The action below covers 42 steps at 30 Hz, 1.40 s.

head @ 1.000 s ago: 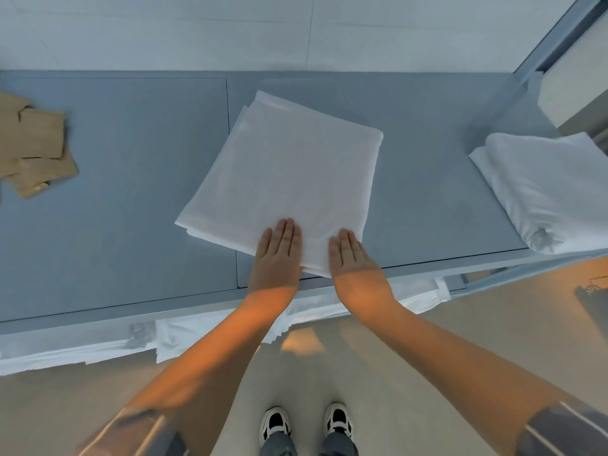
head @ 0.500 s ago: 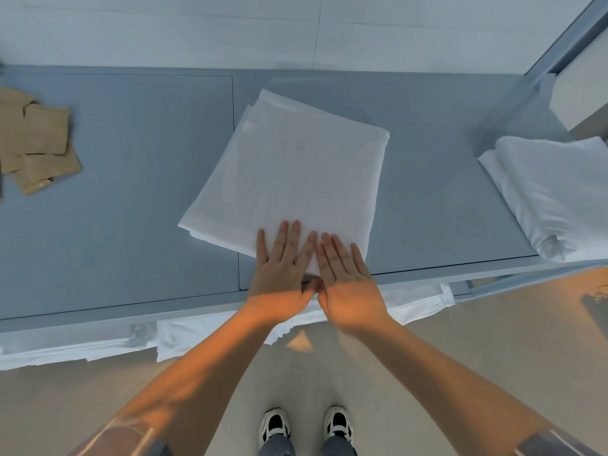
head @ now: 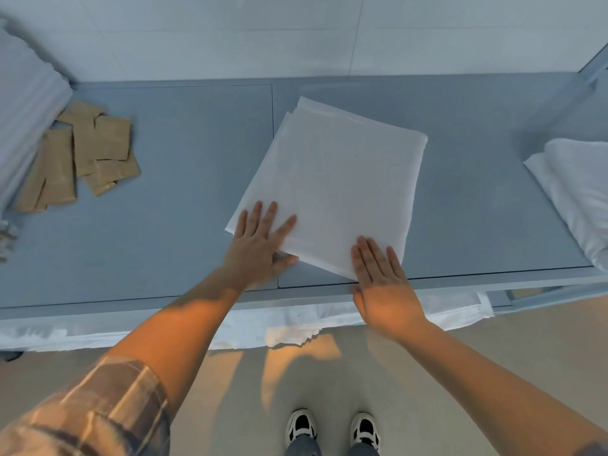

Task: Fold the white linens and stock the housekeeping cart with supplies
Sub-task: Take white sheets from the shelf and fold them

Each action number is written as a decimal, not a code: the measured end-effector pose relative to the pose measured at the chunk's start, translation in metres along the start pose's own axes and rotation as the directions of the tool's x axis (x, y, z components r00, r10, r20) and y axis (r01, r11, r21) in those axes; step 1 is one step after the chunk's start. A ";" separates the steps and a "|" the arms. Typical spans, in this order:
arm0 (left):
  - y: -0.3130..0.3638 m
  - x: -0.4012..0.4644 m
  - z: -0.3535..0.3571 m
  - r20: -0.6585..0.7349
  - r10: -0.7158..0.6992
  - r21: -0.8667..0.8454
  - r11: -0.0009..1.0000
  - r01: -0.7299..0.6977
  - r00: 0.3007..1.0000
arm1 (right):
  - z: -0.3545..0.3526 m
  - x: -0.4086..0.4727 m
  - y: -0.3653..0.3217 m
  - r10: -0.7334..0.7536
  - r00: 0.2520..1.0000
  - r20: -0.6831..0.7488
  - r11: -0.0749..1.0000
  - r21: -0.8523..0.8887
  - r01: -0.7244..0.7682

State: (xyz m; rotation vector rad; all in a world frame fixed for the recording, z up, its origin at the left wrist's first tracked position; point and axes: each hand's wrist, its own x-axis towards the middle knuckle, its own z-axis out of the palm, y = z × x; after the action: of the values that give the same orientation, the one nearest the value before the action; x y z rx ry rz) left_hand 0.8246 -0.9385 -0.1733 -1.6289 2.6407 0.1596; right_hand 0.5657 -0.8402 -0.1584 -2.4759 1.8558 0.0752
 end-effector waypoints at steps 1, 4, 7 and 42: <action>-0.001 0.000 0.002 0.020 -0.029 0.004 1.000 0.029 0.999 | -0.002 0.000 0.004 -0.018 1.000 0.025 0.999 0.031 0.017; -0.005 0.002 0.003 0.083 -0.090 -0.071 0.993 0.096 0.993 | -0.013 0.011 0.031 -0.089 0.993 0.077 0.975 0.212 0.071; -0.006 0.004 0.002 0.080 -0.095 -0.106 0.989 0.103 0.992 | -0.023 0.031 0.055 -0.122 0.991 0.047 0.976 0.188 0.111; 0.063 0.019 -0.012 -0.015 -0.111 0.052 0.992 0.112 0.994 | -0.024 0.112 0.097 -0.382 0.901 0.206 0.910 -0.088 0.406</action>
State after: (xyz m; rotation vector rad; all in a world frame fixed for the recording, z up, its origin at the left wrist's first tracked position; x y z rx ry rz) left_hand 0.7598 -0.9285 -0.1589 -1.7599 2.5310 0.0764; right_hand 0.5038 -0.9766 -0.1425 -2.7683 1.2854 0.4045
